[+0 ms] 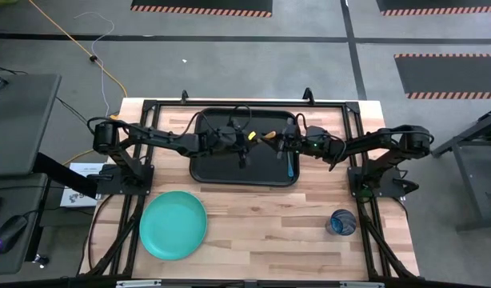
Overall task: Pick and place plate/cup/fork/spoon on tray
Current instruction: Put the yellow spoon on the black tray to the left side of the blue fork
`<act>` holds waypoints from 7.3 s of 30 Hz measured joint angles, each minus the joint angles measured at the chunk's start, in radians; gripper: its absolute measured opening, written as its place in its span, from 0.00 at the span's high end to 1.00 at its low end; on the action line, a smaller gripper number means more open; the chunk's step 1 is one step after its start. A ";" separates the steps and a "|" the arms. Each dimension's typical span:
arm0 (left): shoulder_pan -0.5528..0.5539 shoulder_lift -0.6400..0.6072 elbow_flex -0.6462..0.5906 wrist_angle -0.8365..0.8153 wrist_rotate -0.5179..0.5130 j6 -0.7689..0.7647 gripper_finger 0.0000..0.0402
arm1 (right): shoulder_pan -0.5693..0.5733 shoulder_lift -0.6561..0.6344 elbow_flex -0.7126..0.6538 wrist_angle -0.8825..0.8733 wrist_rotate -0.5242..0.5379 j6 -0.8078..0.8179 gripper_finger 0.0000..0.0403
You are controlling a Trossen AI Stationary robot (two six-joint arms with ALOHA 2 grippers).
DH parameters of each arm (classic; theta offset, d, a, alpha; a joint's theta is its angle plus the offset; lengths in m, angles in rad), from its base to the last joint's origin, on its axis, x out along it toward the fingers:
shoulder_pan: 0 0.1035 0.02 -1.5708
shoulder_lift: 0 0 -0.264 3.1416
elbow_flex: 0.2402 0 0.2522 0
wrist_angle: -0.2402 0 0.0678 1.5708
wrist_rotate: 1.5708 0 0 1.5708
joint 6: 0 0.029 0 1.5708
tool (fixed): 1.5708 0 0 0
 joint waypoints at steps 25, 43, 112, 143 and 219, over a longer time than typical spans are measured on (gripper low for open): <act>0.324 -0.311 -0.508 0.769 0.443 -0.609 0.54 | 0.191 -0.270 -0.001 0.002 0.123 -0.299 0.91; 0.158 -0.275 -0.428 0.812 0.521 -0.765 0.54 | 0.180 -0.260 0.108 -0.035 0.046 -0.420 0.91; 0.116 -0.436 -0.250 -0.187 0.138 -0.249 1.00 | 0.105 -0.401 0.185 -1.001 0.321 -0.035 0.43; -0.029 -0.177 -0.030 -0.311 -0.042 -0.081 1.00 | 0.074 0.144 0.563 -1.222 0.121 -0.122 0.49; 0.015 -0.753 -0.383 -0.029 -0.191 -0.136 0.93 | 0.042 0.222 -0.018 -0.366 0.207 1.039 0.95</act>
